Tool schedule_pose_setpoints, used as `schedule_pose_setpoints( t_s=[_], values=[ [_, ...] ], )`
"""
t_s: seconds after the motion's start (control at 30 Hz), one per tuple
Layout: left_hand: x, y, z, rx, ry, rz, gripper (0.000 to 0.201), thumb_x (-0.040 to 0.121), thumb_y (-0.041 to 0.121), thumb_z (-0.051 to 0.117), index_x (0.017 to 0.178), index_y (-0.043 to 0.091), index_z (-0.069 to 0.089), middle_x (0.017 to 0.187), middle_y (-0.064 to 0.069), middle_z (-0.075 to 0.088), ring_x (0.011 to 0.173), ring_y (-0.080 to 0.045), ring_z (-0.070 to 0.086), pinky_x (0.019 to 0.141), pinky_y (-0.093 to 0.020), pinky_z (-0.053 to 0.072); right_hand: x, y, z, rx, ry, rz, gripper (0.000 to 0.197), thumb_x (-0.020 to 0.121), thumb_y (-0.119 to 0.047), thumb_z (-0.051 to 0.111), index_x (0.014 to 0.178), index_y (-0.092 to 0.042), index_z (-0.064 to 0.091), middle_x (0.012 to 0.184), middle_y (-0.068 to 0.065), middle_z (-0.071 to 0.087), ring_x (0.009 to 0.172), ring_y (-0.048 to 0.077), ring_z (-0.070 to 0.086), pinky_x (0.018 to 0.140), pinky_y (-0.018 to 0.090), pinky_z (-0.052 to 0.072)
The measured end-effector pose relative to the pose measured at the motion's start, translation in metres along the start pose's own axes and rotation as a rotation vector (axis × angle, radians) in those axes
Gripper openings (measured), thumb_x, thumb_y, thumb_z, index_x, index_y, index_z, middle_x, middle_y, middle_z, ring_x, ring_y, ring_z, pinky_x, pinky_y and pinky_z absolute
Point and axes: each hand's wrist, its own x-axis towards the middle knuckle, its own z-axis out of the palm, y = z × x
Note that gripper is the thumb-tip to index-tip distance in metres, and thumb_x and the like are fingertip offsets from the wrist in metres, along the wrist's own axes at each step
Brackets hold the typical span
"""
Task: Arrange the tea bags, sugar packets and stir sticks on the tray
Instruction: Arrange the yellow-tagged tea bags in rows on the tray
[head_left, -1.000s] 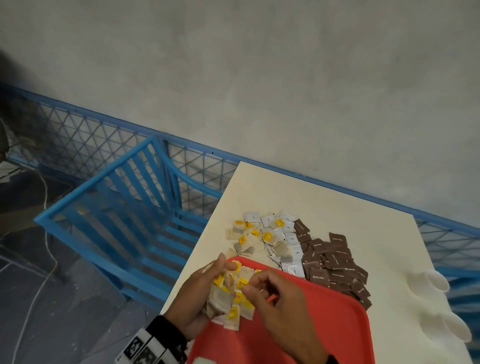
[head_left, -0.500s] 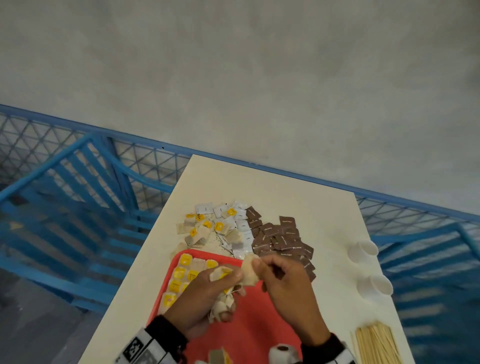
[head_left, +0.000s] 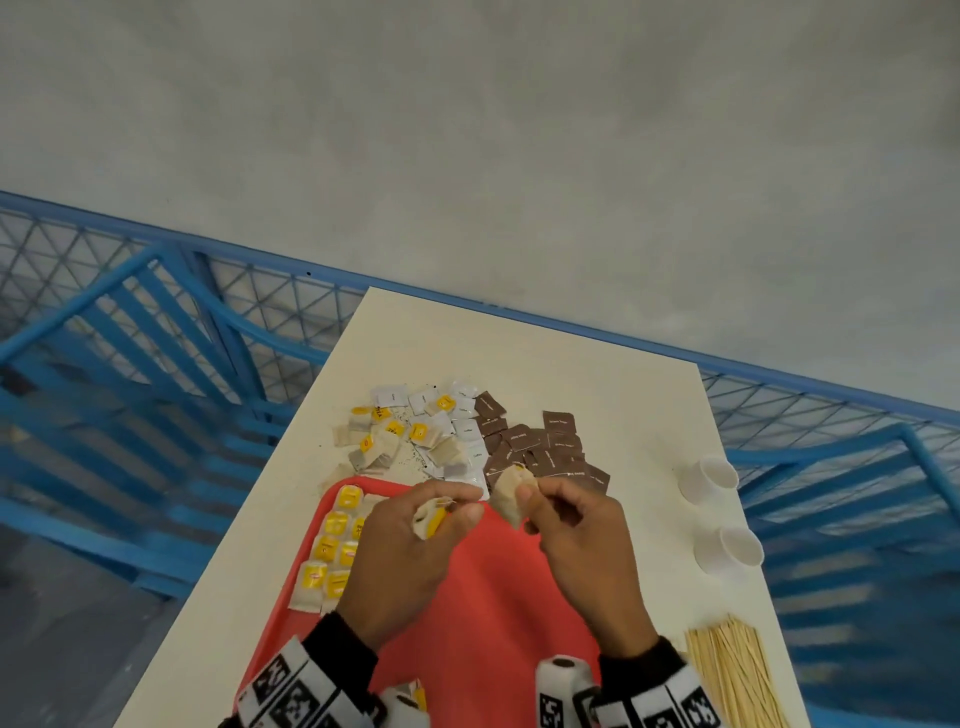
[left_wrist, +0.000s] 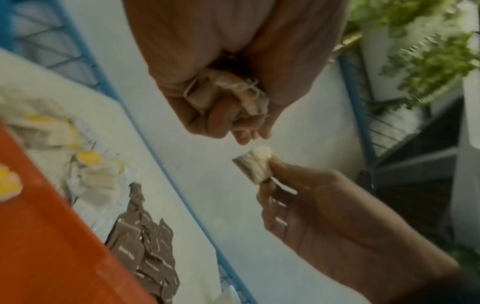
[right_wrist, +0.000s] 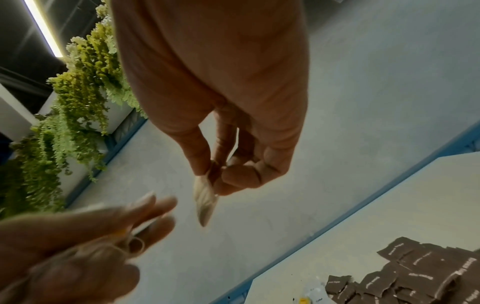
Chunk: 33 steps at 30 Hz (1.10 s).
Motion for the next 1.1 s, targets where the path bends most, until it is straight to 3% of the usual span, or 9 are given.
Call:
schedule_pose_setpoints(
  t_s=[0.07,0.13,0.33,0.5,0.63,0.73,0.87,1.0,1.1],
  values=[
    [-0.002,0.005,0.003,0.066,-0.004,0.080,0.021,0.085,0.028,0.074,0.105,0.031,0.075,0.097,0.019,0.074,0.060,0.006,0.059,0.063,-0.020,0.044,-0.002,-0.006,0.009,-0.013,0.002,-0.050,0.015,0.094,-0.027,0.067,0.083,-0.027,0.076,0.072,-0.006,0.072,0.070,0.014,0.065,0.069,0.035,0.053],
    [-0.002,0.009,0.002,0.049,0.015,0.099,0.027,0.081,0.033,0.074,0.109,0.035,0.073,0.106,0.021,0.073,0.064,0.005,0.063,0.060,-0.019,0.047,-0.004,-0.015,0.018,-0.021,-0.048,-0.109,0.014,0.095,-0.023,0.066,0.093,-0.030,0.077,0.083,-0.012,0.075,0.080,0.009,0.069,0.074,0.031,0.055],
    [0.001,0.013,-0.019,-0.021,0.116,0.064,0.020,0.081,0.026,0.078,0.101,0.023,0.076,0.074,0.014,0.071,0.055,0.002,0.057,0.054,-0.016,0.045,-0.010,-0.031,0.032,-0.071,-0.193,-0.204,0.042,0.091,0.003,0.058,0.113,-0.029,0.075,0.101,-0.021,0.073,0.096,0.000,0.066,0.076,0.010,0.047],
    [0.003,0.018,-0.042,-0.170,0.145,-0.044,0.008,0.086,0.020,0.074,0.088,0.012,0.072,0.041,0.004,0.045,0.036,-0.012,0.037,0.040,-0.021,0.036,-0.004,-0.036,0.038,0.093,-0.093,-0.162,0.024,0.093,-0.006,0.063,0.099,-0.026,0.075,0.092,-0.016,0.072,0.085,0.002,0.066,0.069,0.012,0.048],
    [0.001,0.021,-0.056,-0.269,0.089,-0.109,0.010,0.085,0.017,0.073,0.088,0.008,0.072,0.044,0.007,0.048,0.037,-0.012,0.034,0.039,-0.020,0.033,-0.004,-0.037,0.050,0.050,-0.280,-0.151,0.009,0.091,-0.016,0.069,0.093,-0.023,0.075,0.093,-0.010,0.068,0.083,0.009,0.064,0.071,0.018,0.051],
    [0.002,0.016,-0.067,-0.311,0.067,-0.141,0.010,0.083,0.018,0.074,0.086,0.008,0.074,0.051,-0.003,0.046,0.040,-0.014,0.037,0.039,-0.021,0.034,-0.004,-0.034,0.058,0.072,-0.283,-0.151,0.006,0.089,-0.021,0.071,0.084,-0.020,0.074,0.089,-0.006,0.068,0.081,0.009,0.064,0.074,0.017,0.048],
    [0.001,0.007,-0.082,-0.245,-0.012,-0.135,0.024,0.084,0.030,0.080,0.093,0.008,0.075,0.057,-0.015,0.046,0.043,-0.019,0.037,0.043,-0.022,0.034,-0.003,-0.038,0.067,0.144,-0.357,-0.143,0.014,0.087,-0.033,0.073,0.091,-0.020,0.075,0.090,-0.001,0.073,0.080,0.018,0.068,0.076,0.031,0.054],
    [0.003,-0.003,-0.094,-0.260,-0.012,-0.161,0.046,0.072,0.047,0.083,0.098,0.011,0.074,0.065,-0.029,0.047,0.052,-0.024,0.038,0.050,-0.028,0.034,-0.002,-0.036,0.078,0.293,-0.368,-0.073,0.009,0.085,-0.020,0.075,0.087,-0.011,0.075,0.070,-0.005,0.069,0.065,0.008,0.058,0.062,0.019,0.046],
    [-0.002,-0.009,-0.104,-0.244,0.022,-0.176,0.039,0.077,0.044,0.081,0.102,0.015,0.076,0.070,-0.023,0.053,0.053,-0.023,0.039,0.050,-0.027,0.035,0.000,-0.018,0.092,0.317,-0.353,0.022,0.010,0.084,-0.014,0.075,0.089,-0.005,0.074,0.064,-0.007,0.065,0.059,0.004,0.053,0.055,0.013,0.041]
  ],
)
